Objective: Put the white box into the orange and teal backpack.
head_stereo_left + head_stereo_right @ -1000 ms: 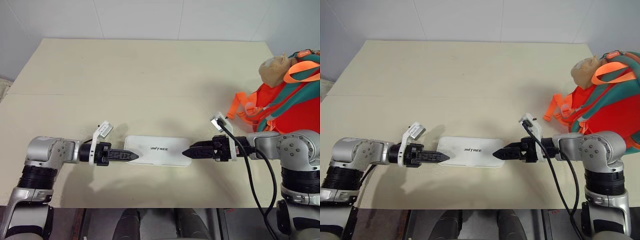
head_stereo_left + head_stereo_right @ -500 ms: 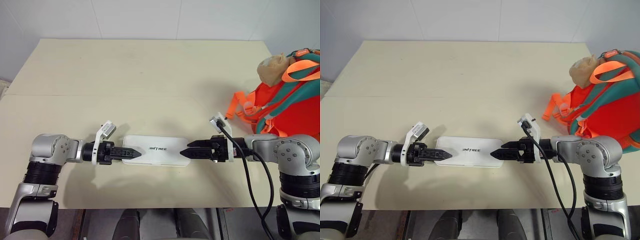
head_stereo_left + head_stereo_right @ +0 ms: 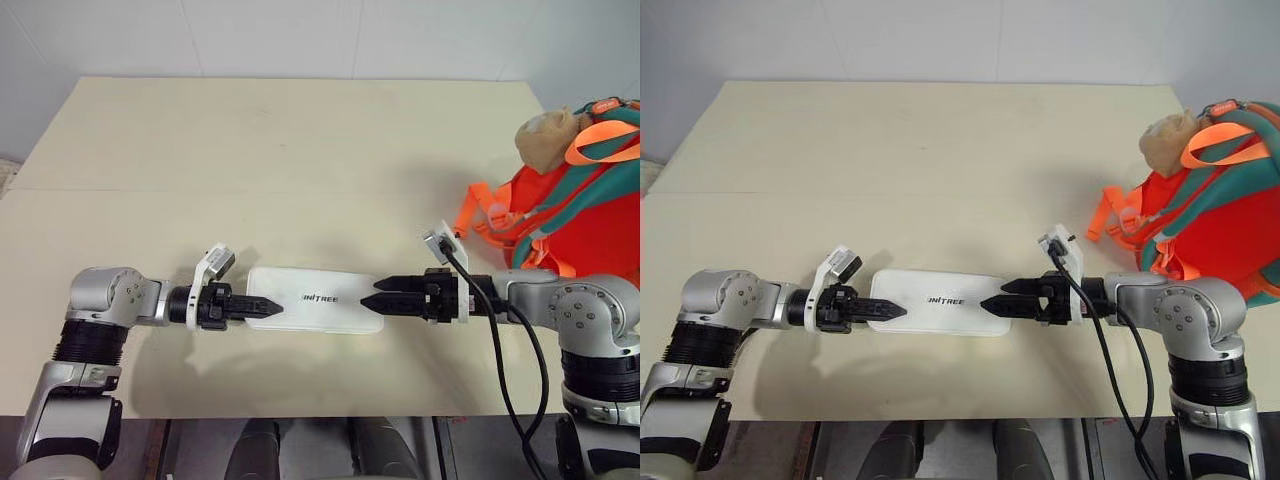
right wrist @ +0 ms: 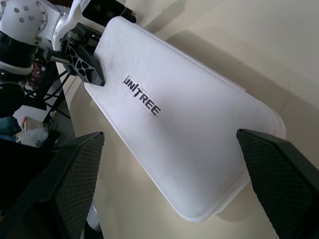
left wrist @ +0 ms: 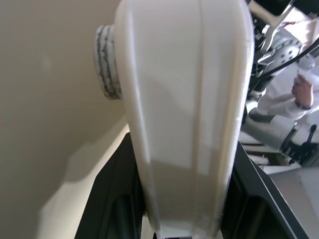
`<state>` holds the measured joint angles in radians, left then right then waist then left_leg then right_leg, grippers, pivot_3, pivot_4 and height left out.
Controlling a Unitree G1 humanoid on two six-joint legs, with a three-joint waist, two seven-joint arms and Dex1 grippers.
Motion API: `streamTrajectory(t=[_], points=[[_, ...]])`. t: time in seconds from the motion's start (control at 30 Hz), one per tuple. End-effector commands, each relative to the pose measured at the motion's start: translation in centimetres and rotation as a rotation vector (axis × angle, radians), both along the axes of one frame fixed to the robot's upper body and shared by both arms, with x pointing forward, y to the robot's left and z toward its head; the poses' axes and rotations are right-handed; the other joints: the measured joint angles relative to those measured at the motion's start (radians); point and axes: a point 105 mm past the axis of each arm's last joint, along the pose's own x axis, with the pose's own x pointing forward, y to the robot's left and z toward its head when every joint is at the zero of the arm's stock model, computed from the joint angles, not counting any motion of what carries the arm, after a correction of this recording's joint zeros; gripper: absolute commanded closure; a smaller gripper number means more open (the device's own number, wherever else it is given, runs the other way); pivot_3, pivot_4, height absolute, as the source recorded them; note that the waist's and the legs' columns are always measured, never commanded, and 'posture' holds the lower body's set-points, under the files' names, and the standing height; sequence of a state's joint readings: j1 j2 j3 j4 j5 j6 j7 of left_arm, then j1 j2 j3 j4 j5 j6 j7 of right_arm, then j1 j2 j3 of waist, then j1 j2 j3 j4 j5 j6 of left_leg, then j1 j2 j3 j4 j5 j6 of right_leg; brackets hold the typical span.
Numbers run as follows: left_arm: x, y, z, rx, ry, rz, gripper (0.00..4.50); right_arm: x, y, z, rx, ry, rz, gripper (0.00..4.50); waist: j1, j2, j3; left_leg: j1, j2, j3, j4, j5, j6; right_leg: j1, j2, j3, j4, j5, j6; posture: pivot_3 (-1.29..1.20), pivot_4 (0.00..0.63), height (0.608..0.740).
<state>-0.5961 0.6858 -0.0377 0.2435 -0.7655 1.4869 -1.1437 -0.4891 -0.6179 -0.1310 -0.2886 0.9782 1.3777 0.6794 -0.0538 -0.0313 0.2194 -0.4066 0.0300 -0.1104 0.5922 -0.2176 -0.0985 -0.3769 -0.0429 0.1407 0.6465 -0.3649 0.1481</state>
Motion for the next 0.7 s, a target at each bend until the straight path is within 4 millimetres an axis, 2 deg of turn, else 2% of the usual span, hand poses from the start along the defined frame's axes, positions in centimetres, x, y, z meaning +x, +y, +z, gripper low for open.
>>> streamTrajectory(t=[0.03, 0.17, 0.27, 0.47, 0.6, 0.7], points=[[0.2, -0.4, 1.3, -0.041, -0.085, -0.013, 3.07, -0.4, -0.8, 1.1, 0.011, -0.082, -0.054, 0.0, 0.003, 0.0, 0.0, 0.0, 0.0, 0.0, 0.0, 0.0, 0.0, 0.0, 0.0, 0.0, 0.0, 0.0, 0.0, 0.0, 0.15, 0.74], [0.5, 0.3, 1.1, -0.013, -0.171, -0.001, 3.07, -0.7, -3.5, 3.0, -0.002, -0.21, -0.21, 0.0, 0.007, 0.0, 0.0, -0.001, 0.0, -0.001, 0.0, 0.0, 0.0, 0.0, 0.0, -0.001, -0.001, 0.0, 0.0, 0.0, 0.15, 0.74], [1.0, 1.2, 1.2, -0.013, -0.252, 0.028, 3.07, -1.1, -6.1, 4.8, -0.031, -0.326, -0.366, 0.0, 0.011, 0.0, 0.0, -0.001, 0.0, 0.0, -0.002, 0.0, 0.0, -0.001, -0.001, -0.001, -0.002, 0.0, 0.0, 0.0, 0.15, 0.74], [2.2, 1.5, 1.5, -0.047, -0.407, 0.046, 3.07, -2.4, -11.4, 7.8, -0.114, -0.507, -0.696, 0.0, 0.021, 0.0, 0.0, -0.001, 0.0, 0.0, -0.002, 0.0, 0.0, -0.001, -0.001, -0.001, -0.003, 0.0, -0.001, 0.0, 0.15, 0.74], [3.1, 1.3, 2.3, -0.109, -0.514, 0.06, 3.07, -3.3, -14.0, 8.1, -0.246, -0.558, -0.882, 0.0, 0.027, 0.0, 0.0, -0.002, 0.0, 0.0, -0.003, 0.0, 0.0, -0.001, -0.001, 0.0, -0.004, 0.0, -0.001, 0.0, 0.15, 0.74], [3.3, 1.1, 2.7, -0.129, -0.538, 0.048, 3.07, -3.5, -14.9, 7.6, -0.315, -0.534, -0.952, 0.0, 0.026, 0.0, 0.0, -0.001, 0.0, 0.0, -0.002, 0.0, 0.0, 0.0, -0.001, 0.0, -0.004, 0.0, -0.001, 0.0, 0.15, 0.74]])
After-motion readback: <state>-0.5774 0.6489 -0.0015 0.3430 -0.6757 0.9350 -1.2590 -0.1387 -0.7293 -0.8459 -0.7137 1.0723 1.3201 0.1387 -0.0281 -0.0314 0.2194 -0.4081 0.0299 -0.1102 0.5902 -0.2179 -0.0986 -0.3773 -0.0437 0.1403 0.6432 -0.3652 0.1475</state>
